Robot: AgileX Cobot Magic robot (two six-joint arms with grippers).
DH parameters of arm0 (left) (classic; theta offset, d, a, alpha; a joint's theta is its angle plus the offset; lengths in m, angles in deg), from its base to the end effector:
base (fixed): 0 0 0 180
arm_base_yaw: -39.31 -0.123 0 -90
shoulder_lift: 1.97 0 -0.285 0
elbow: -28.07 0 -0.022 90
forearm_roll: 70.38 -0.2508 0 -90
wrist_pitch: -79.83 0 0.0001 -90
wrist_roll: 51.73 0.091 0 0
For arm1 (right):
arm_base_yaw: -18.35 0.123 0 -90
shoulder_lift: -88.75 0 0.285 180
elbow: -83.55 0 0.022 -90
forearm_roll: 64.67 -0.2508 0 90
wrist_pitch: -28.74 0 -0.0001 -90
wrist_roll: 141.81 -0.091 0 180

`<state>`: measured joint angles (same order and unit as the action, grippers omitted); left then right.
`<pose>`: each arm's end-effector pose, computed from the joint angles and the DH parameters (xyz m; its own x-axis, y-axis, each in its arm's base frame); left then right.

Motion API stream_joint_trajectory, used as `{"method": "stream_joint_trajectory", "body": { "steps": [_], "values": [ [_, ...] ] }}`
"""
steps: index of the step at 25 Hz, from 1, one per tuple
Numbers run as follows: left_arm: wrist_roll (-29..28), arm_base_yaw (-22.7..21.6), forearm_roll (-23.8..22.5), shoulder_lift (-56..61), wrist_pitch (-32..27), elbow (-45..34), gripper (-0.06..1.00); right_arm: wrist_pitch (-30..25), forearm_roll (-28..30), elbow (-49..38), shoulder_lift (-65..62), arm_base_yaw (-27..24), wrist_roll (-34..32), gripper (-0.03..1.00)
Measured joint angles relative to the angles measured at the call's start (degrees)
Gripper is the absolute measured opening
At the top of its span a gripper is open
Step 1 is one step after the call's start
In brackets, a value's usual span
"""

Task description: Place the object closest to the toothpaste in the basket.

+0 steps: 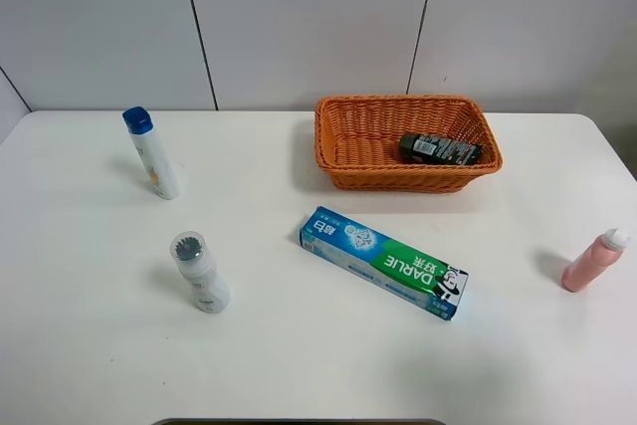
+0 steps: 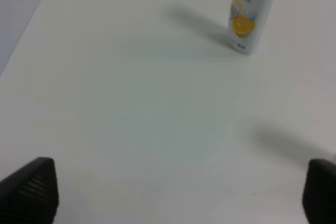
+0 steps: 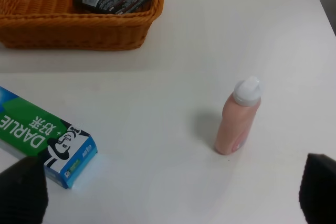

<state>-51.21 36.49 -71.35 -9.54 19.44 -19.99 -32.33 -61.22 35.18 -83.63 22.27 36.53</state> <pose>-0.0063 0.0010 0.2803 -0.4391 -0.0042 -0.8984 -0.0548 0.9983 0.0221 -0.0056 -0.0052 0.2779 -0.4532 -0.0312 -0.8909 -0.0215 0.9995 -0.0241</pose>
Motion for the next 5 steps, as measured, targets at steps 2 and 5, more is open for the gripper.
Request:
{"method": "stream_joint_trajectory", "body": {
  "steps": [2,5],
  "values": [
    [0.00,0.00,0.00,0.00,0.00,0.00,0.94,0.00,0.00,0.00,0.00,0.00,0.00,0.99],
    [0.00,0.00,0.00,0.00,0.00,0.00,0.94,0.00,0.00,0.00,0.00,0.00,0.00,0.99]
  ]
}}
